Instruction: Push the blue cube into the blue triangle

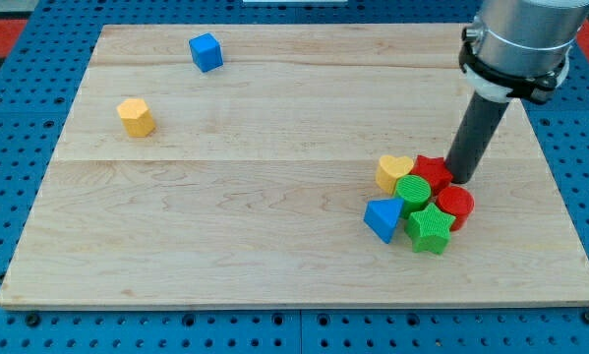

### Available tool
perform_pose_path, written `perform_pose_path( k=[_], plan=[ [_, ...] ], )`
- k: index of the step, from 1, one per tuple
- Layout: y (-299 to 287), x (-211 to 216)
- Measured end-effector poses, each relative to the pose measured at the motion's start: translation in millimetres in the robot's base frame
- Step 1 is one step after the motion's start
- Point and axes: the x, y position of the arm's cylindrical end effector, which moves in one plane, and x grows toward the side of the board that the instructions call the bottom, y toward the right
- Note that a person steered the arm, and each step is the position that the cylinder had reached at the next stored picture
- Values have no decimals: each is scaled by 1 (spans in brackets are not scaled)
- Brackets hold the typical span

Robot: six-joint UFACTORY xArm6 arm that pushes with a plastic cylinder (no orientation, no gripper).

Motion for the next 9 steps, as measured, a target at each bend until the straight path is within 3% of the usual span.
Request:
perform_pose_path(
  k=[1, 3, 7, 9],
  plan=[
    [0, 0],
    [-34, -74],
    [-253, -229],
    [-375, -270]
  ],
)
